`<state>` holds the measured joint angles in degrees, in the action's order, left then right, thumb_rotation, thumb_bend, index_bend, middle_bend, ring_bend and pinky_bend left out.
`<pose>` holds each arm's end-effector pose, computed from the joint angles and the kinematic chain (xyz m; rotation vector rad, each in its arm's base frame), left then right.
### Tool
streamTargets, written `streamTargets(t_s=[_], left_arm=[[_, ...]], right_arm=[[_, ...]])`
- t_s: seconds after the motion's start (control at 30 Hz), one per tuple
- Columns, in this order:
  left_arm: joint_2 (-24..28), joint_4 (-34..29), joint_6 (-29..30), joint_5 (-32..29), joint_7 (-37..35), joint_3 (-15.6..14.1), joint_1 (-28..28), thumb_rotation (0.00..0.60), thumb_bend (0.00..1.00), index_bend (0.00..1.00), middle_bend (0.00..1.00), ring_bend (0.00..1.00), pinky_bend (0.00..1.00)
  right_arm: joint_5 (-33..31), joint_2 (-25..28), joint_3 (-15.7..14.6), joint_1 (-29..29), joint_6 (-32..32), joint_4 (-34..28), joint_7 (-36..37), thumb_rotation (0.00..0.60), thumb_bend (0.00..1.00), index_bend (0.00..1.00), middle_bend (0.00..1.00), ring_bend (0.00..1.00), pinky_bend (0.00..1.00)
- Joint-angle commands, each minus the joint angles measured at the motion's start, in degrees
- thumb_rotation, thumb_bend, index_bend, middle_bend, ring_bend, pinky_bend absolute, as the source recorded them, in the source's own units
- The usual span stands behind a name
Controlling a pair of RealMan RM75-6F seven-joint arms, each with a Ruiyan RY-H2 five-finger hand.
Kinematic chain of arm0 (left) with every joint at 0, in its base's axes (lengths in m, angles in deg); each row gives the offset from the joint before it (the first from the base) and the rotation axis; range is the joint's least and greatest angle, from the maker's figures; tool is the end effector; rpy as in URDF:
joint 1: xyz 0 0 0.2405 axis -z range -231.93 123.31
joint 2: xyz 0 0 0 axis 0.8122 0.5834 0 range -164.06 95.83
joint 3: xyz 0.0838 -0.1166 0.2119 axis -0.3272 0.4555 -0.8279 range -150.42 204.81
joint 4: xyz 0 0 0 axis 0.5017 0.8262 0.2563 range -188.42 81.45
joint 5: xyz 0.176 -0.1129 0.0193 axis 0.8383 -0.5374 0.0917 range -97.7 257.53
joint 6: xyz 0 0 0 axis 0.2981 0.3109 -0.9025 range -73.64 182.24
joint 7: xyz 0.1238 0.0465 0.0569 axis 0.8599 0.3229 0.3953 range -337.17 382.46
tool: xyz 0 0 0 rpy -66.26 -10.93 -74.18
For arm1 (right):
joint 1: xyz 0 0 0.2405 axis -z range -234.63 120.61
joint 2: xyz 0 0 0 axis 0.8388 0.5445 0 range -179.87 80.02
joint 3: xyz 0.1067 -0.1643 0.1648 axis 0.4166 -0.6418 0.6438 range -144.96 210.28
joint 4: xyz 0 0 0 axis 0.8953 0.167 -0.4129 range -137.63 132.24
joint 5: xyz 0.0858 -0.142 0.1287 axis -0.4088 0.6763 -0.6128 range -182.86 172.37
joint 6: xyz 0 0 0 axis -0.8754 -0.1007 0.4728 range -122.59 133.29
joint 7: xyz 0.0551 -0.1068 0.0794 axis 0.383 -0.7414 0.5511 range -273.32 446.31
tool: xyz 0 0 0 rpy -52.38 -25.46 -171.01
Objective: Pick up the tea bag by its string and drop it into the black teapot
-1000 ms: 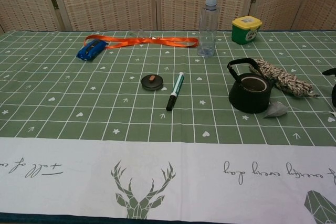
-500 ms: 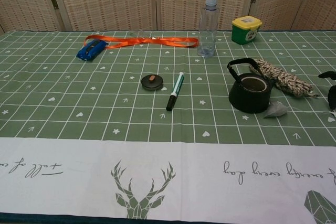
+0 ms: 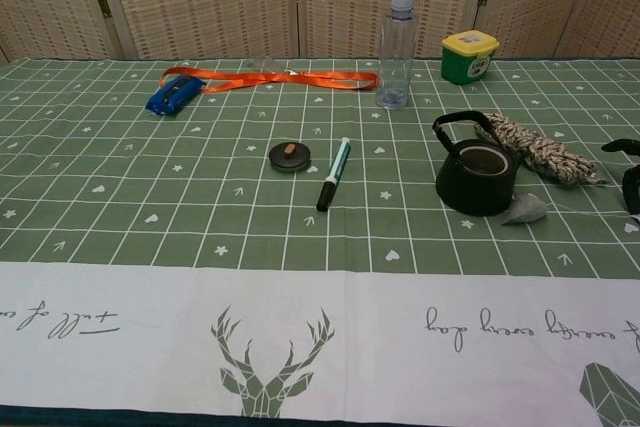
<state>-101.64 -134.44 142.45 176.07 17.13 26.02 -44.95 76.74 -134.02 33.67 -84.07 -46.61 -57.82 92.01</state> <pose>-0.3096 0.1916 0.1447 -1.6048 -0.7644 -1.0025 -0.3580 -0.3137 0.0529 1.7675 -0.9372 0.5321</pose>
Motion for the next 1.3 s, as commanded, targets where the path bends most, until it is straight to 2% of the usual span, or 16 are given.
streamTargets(t_s=[0.03, 0.43, 0.83, 1.0, 1.3], left_arm=[[0.1, 0.0, 0.1, 0.0, -0.2, 0.0, 0.0, 0.6, 0.29, 0.03, 0.04, 0.08, 0.1], [0.1, 0.3, 0.8, 0.8, -0.6, -0.3, -0.1, 0.6, 0.29, 0.03, 0.04, 0.08, 0.1], [0.0, 0.5, 1.2, 1.1, -0.6, -0.3, -0.2, 0.6, 0.29, 0.03, 0.05, 0.08, 0.1], [-0.1, 0.4, 1.2, 1.1, -0.5, -0.3, -0.3, 0.6, 0.29, 0.03, 0.05, 0.08, 0.1], [-0.2, 0.4, 1.0, 0.9, -0.1, -0.3, -0.2, 0.6, 0.29, 0.03, 0.05, 0.09, 0.1]], right_arm=[[0.2, -0.4, 0.0, -0.1, -0.2, 0.5, 0.1, 0.6, 0.39, 0.53, 0.0, 0.0, 0.0], [0.2, -1.1, -0.1, 0.1, -0.8, 1.7, 0.1, 0.6, 0.4, 0.65, 0.0, 0.0, 0.0], [0.9, 1.3, 0.3, 0.9, -3.8, -1.0, 1.3, 0.6, 0.4, 0.66, 0.0, 0.0, 0.0], [1.6, 5.3, 1.7, 1.3, -8.0, -6.4, 2.6, 0.6, 0.4, 0.66, 0.0, 0.0, 0.0], [0.9, 19.9, 6.8, 1.6, -14.6, -25.5, 0.5, 0.6, 0.4, 0.66, 0.0, 0.0, 0.0]])
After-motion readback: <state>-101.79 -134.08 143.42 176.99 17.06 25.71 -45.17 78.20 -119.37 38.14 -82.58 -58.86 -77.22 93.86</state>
